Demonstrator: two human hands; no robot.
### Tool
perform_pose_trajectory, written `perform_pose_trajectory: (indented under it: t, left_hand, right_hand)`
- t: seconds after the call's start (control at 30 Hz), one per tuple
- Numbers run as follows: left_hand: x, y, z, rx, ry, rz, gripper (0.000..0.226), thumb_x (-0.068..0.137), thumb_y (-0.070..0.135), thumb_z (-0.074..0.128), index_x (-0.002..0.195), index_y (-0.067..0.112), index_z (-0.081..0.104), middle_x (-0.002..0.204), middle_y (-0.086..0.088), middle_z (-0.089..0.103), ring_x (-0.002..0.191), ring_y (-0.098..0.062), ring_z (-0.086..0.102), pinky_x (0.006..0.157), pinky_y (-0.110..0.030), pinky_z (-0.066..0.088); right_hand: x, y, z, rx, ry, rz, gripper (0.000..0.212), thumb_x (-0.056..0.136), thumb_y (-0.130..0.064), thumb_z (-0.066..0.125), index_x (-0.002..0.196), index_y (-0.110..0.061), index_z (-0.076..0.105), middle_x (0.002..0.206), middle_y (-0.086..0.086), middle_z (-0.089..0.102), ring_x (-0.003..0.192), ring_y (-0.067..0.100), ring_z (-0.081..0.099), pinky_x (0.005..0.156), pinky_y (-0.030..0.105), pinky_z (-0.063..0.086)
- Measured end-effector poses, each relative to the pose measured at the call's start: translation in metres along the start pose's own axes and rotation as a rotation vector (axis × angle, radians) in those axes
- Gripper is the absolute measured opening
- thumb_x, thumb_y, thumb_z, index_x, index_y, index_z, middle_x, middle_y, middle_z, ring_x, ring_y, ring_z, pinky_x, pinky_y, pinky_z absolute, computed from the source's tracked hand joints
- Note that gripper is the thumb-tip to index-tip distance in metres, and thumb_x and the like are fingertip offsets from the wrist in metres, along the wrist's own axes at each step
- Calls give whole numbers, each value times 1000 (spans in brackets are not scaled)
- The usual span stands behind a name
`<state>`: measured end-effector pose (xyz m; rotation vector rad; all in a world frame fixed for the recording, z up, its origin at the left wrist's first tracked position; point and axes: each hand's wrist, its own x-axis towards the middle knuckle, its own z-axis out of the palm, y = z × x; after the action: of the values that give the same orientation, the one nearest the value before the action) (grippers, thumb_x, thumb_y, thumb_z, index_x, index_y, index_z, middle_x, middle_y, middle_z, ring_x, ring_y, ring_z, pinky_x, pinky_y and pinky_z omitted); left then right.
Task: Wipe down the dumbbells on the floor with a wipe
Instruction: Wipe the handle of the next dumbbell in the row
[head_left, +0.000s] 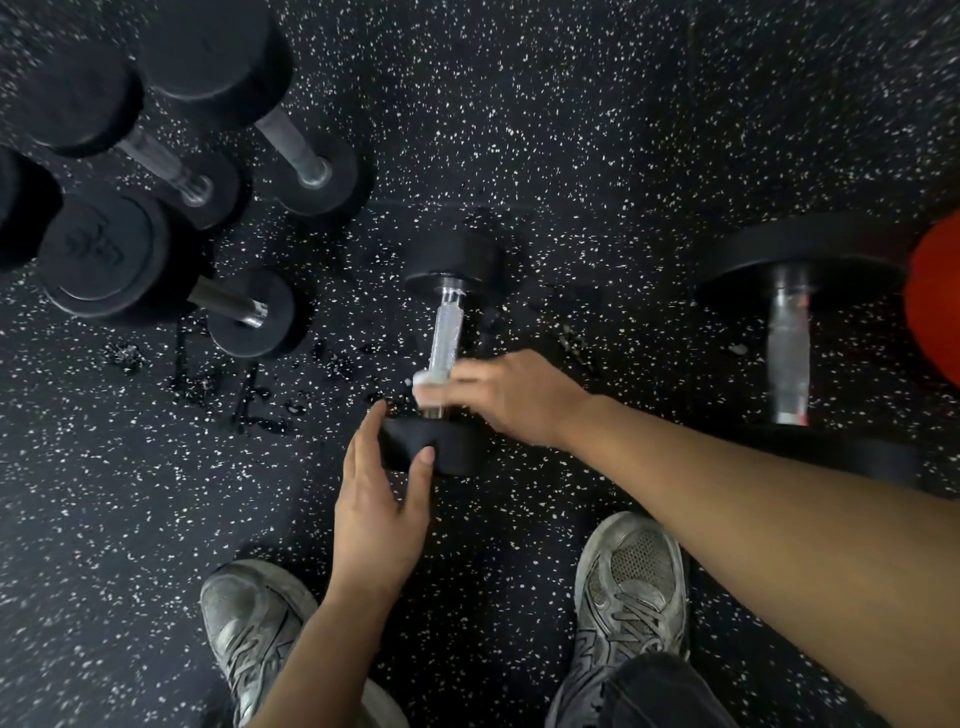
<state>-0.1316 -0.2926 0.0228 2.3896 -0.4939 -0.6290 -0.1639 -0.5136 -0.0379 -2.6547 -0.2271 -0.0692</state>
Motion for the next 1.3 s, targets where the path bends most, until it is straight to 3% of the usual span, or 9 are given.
perform_pose_trajectory:
  t: [0.1, 0.17, 0.33, 0.43, 0.67, 0.8, 0.93, 1.17, 1.3]
  left_hand:
    - [0, -3, -1, -9, 0, -13, 77, 97, 54, 47, 161, 19, 27, 163, -2, 39, 144, -26, 46, 117, -47, 42]
    - [0, -3, -3, -14, -2, -14, 75, 97, 53, 47, 162, 20, 26, 163, 0, 38, 146, -24, 44, 118, -44, 40]
    - [1, -7, -4, -10, -19, -17, 74, 97, 56, 48, 161, 26, 25, 161, 0, 42, 137, -31, 53, 113, -50, 45]
    - [1, -10, -3, -12, -18, -19, 74, 97, 57, 48, 161, 27, 25, 159, 0, 44, 133, -32, 56, 110, -51, 47]
    - [2, -10, -2, -22, -14, -29, 76, 96, 58, 48, 161, 27, 25, 159, 1, 43, 129, -35, 58, 109, -52, 48]
    - [3, -12, -3, -28, -20, -9, 72, 98, 57, 50, 160, 30, 24, 156, -1, 47, 124, -40, 60, 104, -54, 51]
    - [4, -13, -4, -35, -17, -16, 72, 98, 59, 49, 160, 31, 24, 155, 0, 47, 125, -38, 60, 103, -54, 52]
    - [3, -11, -4, -38, -20, -25, 75, 97, 60, 48, 161, 30, 22, 157, 0, 45, 131, -36, 57, 107, -53, 50]
    - [4, -13, -6, -42, -36, -26, 73, 97, 61, 48, 160, 34, 22, 152, -3, 50, 125, -38, 60, 105, -53, 52]
  right_hand:
    - [18, 12, -11, 4, 170, 310, 60, 98, -2, 60, 147, -36, 54, 97, -4, 66, 46, 9, 43, 41, 22, 37]
    - [22, 17, -12, -38, 153, 402, 64, 99, -4, 59, 150, -40, 49, 108, 0, 71, 55, 16, 59, 51, 33, 54]
    - [1, 3, 11, -1, 57, 72, 74, 86, 3, 72, 148, -33, 54, 108, -1, 71, 51, 18, 57, 45, 26, 39]
    - [1, 3, 7, -18, 5, -55, 69, 89, -2, 72, 147, -35, 55, 122, -2, 71, 59, 20, 64, 49, 29, 46]
    - [33, 21, -21, -59, 94, 370, 60, 104, -10, 52, 157, -36, 40, 116, -4, 70, 63, 11, 48, 57, 28, 36]
    - [16, 5, -1, 12, 43, 190, 69, 93, -3, 69, 154, -27, 47, 128, -3, 70, 66, 20, 66, 55, 29, 47]
    - [0, -4, 5, -21, -46, -117, 75, 85, 4, 73, 150, -26, 53, 113, -3, 71, 63, 22, 66, 50, 27, 36]
    - [33, 15, -16, -121, 62, 287, 64, 100, -10, 58, 157, -34, 40, 127, -3, 68, 70, 23, 67, 58, 36, 55]
    - [15, 2, 0, -19, 41, 141, 66, 91, -9, 73, 151, -30, 51, 117, -5, 70, 66, 21, 65, 53, 28, 44]
